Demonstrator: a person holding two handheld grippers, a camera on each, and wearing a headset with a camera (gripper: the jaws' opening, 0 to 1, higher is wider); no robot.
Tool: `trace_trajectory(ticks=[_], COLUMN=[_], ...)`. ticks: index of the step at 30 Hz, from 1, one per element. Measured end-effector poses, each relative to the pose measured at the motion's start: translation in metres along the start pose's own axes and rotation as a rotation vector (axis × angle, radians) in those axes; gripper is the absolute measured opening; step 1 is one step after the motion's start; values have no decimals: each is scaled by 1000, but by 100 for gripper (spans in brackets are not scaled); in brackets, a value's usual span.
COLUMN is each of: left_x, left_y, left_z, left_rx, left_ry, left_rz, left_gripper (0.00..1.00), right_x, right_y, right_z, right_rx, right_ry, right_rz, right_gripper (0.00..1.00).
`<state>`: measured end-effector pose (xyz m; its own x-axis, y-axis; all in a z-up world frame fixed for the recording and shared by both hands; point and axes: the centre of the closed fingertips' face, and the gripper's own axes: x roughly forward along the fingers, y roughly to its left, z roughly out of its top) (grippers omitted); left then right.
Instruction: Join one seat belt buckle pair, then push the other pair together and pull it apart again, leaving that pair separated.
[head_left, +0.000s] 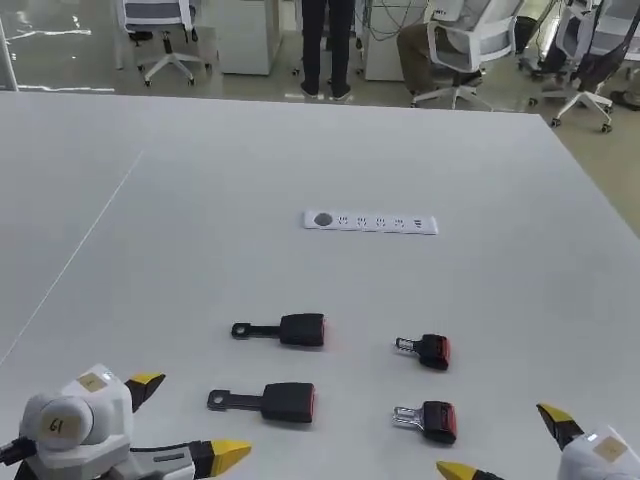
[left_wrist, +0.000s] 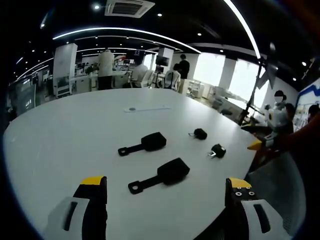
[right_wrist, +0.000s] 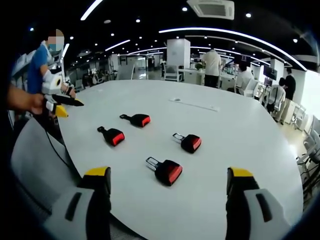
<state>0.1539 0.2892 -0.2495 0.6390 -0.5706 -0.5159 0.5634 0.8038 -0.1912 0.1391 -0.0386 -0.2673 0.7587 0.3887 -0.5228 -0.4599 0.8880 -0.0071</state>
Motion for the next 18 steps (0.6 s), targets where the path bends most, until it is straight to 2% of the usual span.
trace_trajectory(ticks=[18], left_x=[0], left_y=[-3], left_z=[0], left_rx=[23], left_ry=[14], left_rz=[-1], left_gripper=[100], right_x=[-5], right_y=[0], right_z=[-5], right_rx=[-6], right_ry=[10], right_rz=[14], right_gripper=[97])
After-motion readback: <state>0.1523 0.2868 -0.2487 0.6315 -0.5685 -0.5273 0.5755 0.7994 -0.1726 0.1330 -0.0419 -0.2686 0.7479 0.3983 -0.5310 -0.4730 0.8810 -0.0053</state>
